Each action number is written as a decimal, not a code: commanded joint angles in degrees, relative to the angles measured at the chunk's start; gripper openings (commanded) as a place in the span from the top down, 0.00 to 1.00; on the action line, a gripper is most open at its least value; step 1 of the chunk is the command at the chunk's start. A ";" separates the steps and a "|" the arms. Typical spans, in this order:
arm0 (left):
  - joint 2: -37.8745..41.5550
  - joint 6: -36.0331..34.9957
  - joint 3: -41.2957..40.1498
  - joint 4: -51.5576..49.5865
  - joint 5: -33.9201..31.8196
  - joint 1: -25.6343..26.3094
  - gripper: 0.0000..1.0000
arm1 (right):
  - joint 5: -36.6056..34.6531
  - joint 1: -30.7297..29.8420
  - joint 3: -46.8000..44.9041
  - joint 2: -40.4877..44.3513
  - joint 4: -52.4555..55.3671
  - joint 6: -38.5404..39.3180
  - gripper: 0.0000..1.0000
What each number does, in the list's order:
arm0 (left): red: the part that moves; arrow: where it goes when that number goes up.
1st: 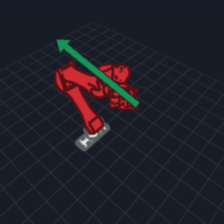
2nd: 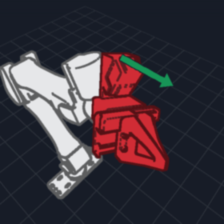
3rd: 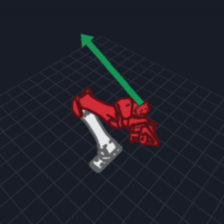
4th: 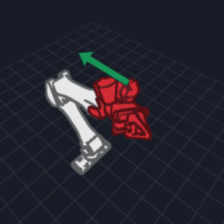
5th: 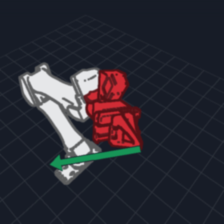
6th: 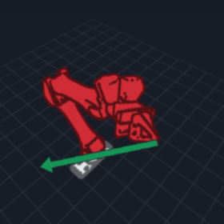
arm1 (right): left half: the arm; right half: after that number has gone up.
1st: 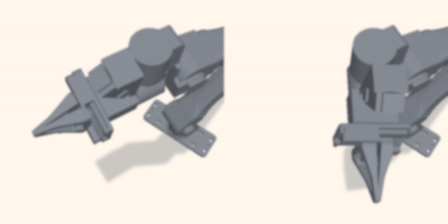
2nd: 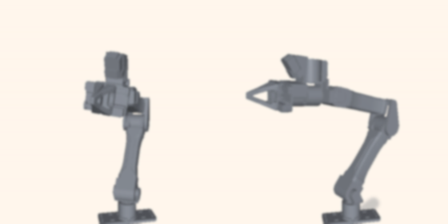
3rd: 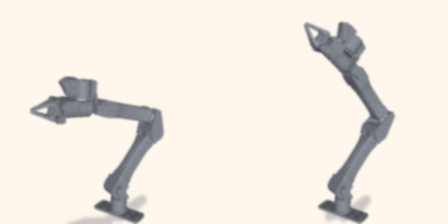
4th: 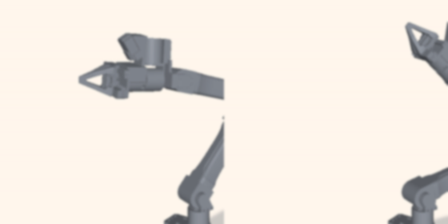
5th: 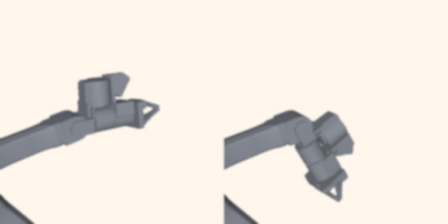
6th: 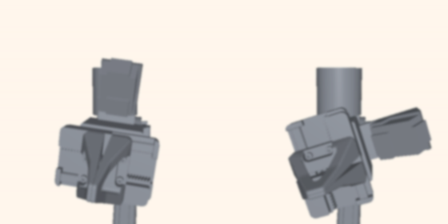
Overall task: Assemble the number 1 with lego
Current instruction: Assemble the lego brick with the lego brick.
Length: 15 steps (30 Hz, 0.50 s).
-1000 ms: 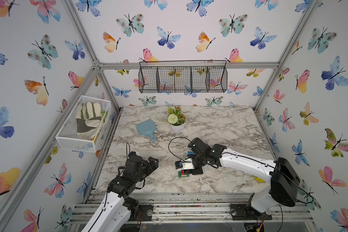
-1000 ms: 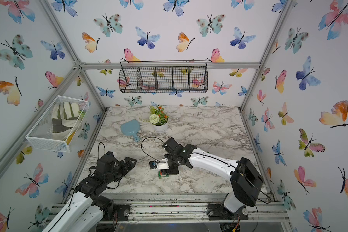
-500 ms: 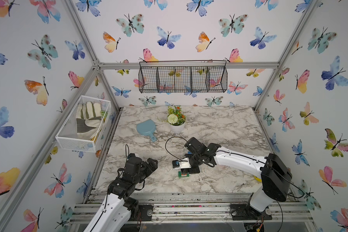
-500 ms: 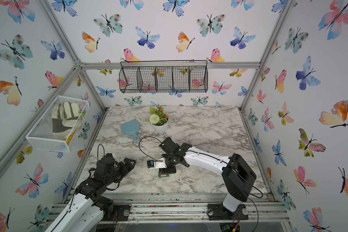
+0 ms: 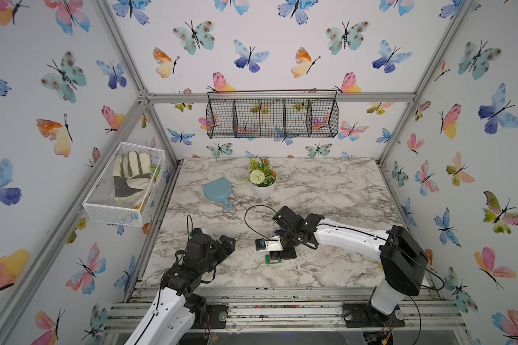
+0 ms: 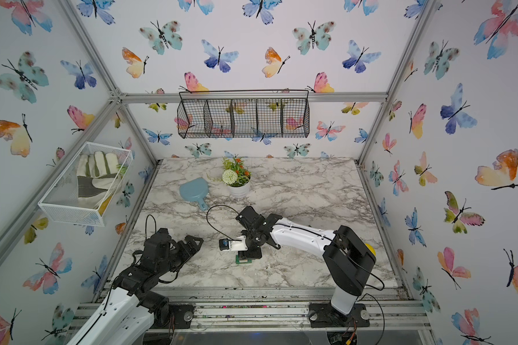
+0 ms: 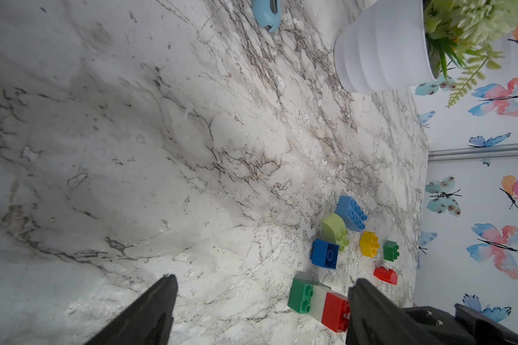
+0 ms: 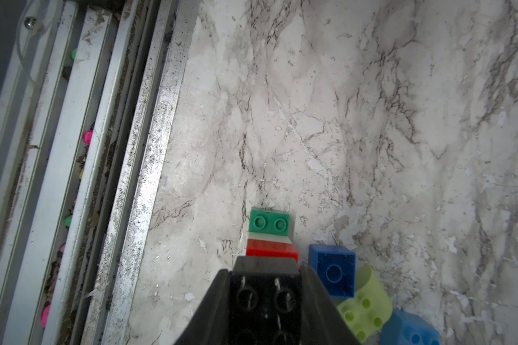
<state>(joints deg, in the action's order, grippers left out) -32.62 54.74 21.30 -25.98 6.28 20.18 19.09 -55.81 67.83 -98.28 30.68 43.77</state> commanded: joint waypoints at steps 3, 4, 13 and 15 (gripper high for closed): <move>0.32 0.19 -0.10 0.58 0.71 -0.41 0.05 | -1.25 0.09 1.49 -1.61 0.48 -1.10 0.98; 0.32 0.19 -0.04 0.58 0.73 -0.41 0.05 | -1.13 0.09 1.67 -1.86 0.57 -1.20 0.98; 0.19 -0.09 -0.13 0.61 0.92 -0.70 0.06 | -1.42 0.13 1.89 -3.14 0.68 -1.82 0.98; 0.19 -0.16 -0.16 0.60 0.93 -0.77 0.05 | -1.57 0.11 1.46 -3.32 0.62 -2.10 0.98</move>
<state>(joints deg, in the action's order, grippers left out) -32.62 54.72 21.30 -25.98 6.52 19.84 18.15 -55.81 69.01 -100.01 30.61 42.63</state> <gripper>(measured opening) 0.946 0.358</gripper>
